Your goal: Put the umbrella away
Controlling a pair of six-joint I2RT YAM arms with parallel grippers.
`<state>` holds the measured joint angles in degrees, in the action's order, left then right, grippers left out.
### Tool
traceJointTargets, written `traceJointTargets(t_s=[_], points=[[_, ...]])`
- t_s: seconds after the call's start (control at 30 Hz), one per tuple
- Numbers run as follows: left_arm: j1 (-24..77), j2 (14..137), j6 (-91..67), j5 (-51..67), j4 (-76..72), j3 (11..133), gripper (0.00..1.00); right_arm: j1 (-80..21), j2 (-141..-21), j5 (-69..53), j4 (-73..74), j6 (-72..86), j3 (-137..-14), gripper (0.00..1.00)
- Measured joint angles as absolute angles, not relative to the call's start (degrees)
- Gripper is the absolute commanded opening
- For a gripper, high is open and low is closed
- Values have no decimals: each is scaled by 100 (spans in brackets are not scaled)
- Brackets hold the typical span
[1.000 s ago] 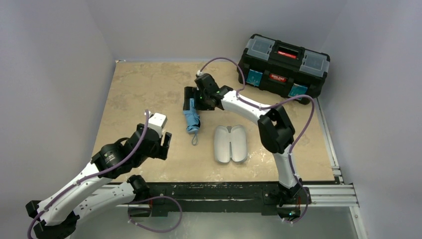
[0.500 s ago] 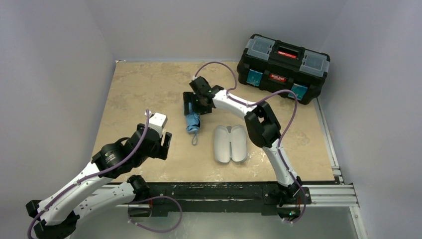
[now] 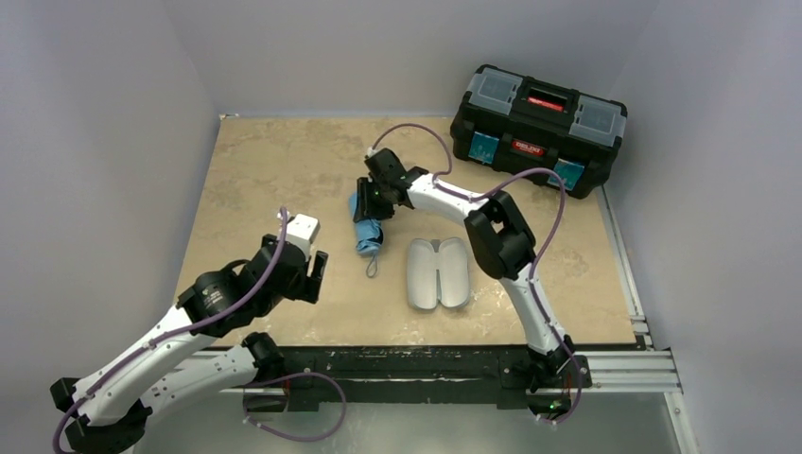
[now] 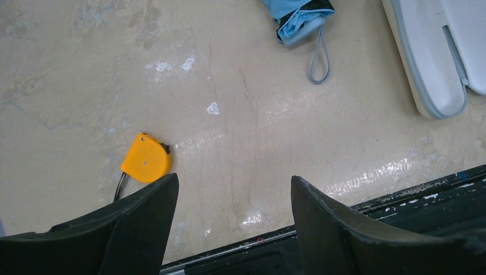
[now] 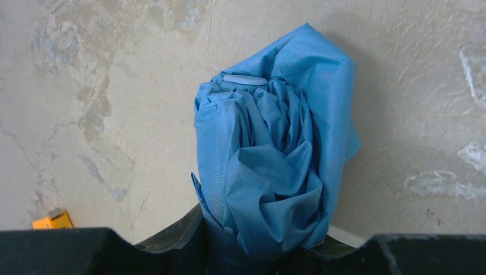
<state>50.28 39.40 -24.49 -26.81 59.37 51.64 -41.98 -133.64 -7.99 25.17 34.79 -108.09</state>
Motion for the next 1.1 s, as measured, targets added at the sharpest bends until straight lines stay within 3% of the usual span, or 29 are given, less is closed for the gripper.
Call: traceJointTargets(t_s=[0.3, 0.53, 0.77, 1.1], points=[[5028, 4143, -2447, -2462, 5837, 5164, 70, -3734, -12033, -1597, 2034, 3590, -9358, 26], [5028, 4869, -2648, -1828, 5041, 5164, 58, -2777, -10165, -2012, 1326, 3623, -8156, 26], [5028, 6434, -2810, -958, 3682, 5210, 54, -2154, -9170, -2617, 246, 3649, -6626, 25], [5026, 8510, -3017, -462, 2368, 5863, 36, -1870, -8466, -2628, 161, 3614, -5765, 25]])
